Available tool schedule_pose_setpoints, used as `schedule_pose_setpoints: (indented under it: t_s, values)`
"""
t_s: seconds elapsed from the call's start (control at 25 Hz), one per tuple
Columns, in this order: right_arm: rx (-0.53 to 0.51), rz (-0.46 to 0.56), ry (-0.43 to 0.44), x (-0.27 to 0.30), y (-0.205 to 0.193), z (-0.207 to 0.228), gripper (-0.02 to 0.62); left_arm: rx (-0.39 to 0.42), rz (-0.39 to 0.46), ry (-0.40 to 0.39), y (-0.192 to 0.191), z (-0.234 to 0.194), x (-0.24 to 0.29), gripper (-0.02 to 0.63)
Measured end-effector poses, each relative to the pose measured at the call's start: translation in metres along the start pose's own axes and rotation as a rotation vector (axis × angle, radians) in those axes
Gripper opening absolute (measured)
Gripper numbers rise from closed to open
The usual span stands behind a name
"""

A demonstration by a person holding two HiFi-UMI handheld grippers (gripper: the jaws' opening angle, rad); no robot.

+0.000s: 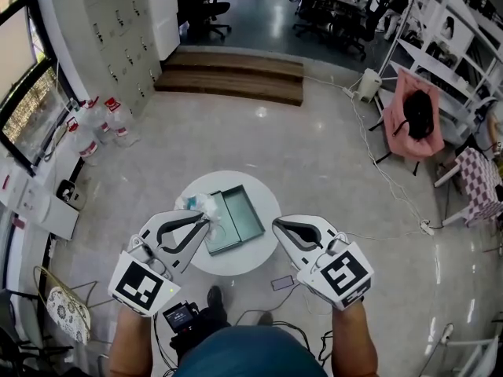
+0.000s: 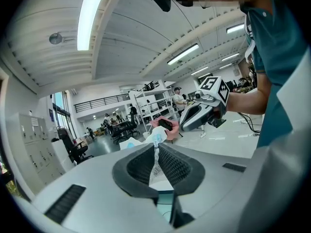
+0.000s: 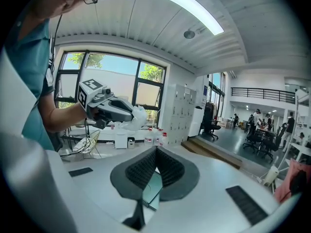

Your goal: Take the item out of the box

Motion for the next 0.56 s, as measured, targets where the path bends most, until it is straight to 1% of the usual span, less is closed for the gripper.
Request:
schedule_pose_setpoints:
  t_s: [0.24, 0.36, 0.44, 0.56]
  values:
    - [0.001, -0.007, -0.006, 0.002, 0.002, 0.009, 0.037, -0.008, -0.007, -0.011, -0.001, -0.006, 0.009, 0.041]
    - [-0.010, -0.005, -0.010, 0.008, -0.010, -0.007, 0.037, -0.003, -0.007, -0.014, -0.018, 0.003, 0.003, 0.041]
    - [-0.005, -0.007, -0.014, 0.012, -0.020, -0.020, 0.037, -0.002, -0.006, -0.015, -0.032, 0.012, -0.002, 0.041]
    - [0.005, -0.012, -0.019, 0.015, -0.029, -0.029, 0.037, -0.002, -0.006, -0.017, -0.043, 0.019, -0.004, 0.041]
Point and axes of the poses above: the fingertips, and each gripper's own axes: x forward along the fingers, z to its right, y out of its top, the point moved 7 cm from there along -x, backward along the fingers, and after that the axes turned 7 degrees about -z, right-handed, at the moved point
